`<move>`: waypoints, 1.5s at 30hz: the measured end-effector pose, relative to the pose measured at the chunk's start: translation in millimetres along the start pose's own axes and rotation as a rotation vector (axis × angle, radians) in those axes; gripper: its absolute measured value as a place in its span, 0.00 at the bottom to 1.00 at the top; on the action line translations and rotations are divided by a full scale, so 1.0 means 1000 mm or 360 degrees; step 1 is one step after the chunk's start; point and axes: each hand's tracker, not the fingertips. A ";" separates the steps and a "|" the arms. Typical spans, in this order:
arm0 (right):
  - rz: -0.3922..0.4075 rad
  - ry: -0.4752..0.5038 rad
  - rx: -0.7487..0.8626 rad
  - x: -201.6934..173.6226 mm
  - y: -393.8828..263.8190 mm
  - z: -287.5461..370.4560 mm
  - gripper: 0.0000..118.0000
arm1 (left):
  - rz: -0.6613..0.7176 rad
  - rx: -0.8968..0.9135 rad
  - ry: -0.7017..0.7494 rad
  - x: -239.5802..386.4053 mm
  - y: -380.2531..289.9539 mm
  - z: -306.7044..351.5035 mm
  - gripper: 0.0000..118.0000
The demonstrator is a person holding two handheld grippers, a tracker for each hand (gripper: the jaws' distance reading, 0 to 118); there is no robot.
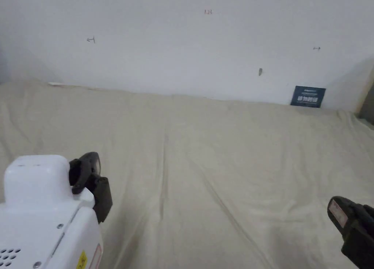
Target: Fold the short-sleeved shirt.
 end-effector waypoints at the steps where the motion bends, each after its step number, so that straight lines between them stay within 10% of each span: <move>1: 0.0066 -0.0031 0.0098 -0.003 0.002 0.011 0.00 | -0.0054 0.0075 0.0020 0.006 0.005 0.007 0.00; 4: 0.0239 -0.0205 0.0302 -0.014 0.002 0.031 0.00 | -0.0197 0.0233 0.0097 0.020 0.006 0.023 0.00; 12: 0.0231 -0.0354 0.0373 -0.007 -0.034 0.013 0.00 | -0.0330 0.0280 0.0178 0.035 -0.036 0.033 0.00; 15: 0.0006 -0.0294 0.0172 0.005 -0.042 0.004 0.00 | -0.0299 0.0085 0.0170 0.034 -0.041 0.026 0.00; 20: 0.0197 -0.0404 0.0270 0.008 -0.047 0.012 0.00 | -0.0322 0.0111 0.0181 0.029 -0.040 0.030 0.00; 29: 0.0119 -0.0375 0.0263 0.016 -0.041 0.017 0.00 | -0.0266 0.0117 0.0175 0.027 -0.030 0.031 0.00; 32: 0.0042 -0.0260 0.0247 0.017 -0.037 0.020 0.34 | -0.0271 0.0115 0.0117 0.029 -0.027 0.033 0.22; 34: 0.0053 -0.0273 0.0248 0.014 -0.033 0.019 0.74 | -0.0278 0.0112 0.0099 0.030 -0.026 0.033 0.65; 36: 0.0082 -0.0274 0.0260 0.012 -0.030 0.020 0.85 | -0.0291 0.0103 0.0105 0.031 -0.025 0.032 0.98; 45: 0.0089 -0.0405 0.0226 0.008 -0.010 0.028 0.84 | -0.0397 0.0095 0.0029 0.039 -0.026 0.032 1.00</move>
